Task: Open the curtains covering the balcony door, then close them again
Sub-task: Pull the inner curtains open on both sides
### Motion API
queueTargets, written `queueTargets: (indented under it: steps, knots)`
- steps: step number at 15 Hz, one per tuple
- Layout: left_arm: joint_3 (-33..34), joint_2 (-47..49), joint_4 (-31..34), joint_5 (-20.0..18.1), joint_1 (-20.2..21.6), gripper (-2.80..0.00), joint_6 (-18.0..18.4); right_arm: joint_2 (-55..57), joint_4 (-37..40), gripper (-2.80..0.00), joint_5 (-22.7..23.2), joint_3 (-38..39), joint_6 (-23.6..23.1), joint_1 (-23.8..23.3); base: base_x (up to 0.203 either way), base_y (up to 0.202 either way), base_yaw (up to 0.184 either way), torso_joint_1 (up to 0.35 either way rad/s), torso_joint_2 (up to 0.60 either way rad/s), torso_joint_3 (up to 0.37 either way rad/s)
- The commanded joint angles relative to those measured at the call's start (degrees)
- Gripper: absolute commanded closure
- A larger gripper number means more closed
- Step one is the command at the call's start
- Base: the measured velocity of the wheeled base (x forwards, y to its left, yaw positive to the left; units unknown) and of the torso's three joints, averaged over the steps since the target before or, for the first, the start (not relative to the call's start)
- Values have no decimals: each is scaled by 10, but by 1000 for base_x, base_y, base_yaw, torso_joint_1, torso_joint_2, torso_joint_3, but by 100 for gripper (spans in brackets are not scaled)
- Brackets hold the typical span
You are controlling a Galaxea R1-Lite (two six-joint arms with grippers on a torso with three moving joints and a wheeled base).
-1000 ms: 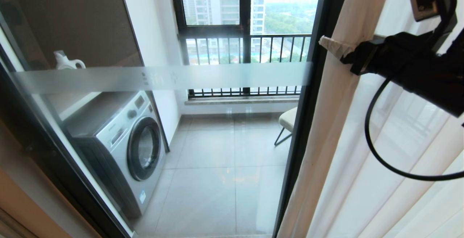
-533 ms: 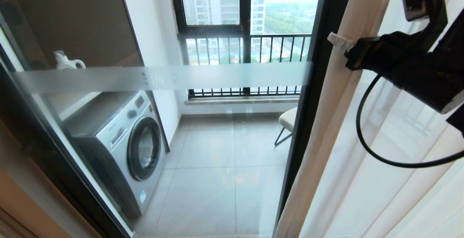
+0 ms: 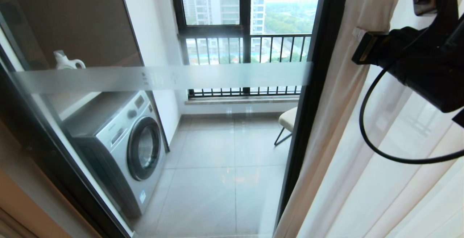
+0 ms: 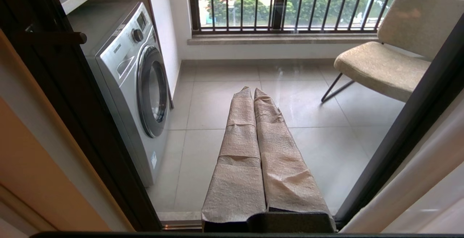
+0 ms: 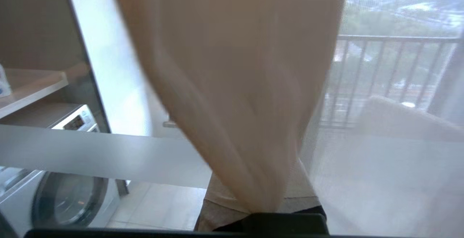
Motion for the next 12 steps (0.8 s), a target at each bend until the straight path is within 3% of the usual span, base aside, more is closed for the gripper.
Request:
queueTargets:
  steps: [1, 5, 12]
  knots:
    - [0, 0, 0, 0, 1, 0, 0, -15, -3, 0, -25, 1, -9, -2, 0, 0, 0, 0, 0, 0]
    - [0, 0, 0, 0, 0, 0, 1, -28, 2, 0, -32, 2, -14, -21, 0, 0, 0, 0, 0, 0]
    - [0, 0, 0, 0, 1, 0, 0, -73, 16, 0, -16, 27, -19, -145, 0, 0, 0, 0, 0, 0]
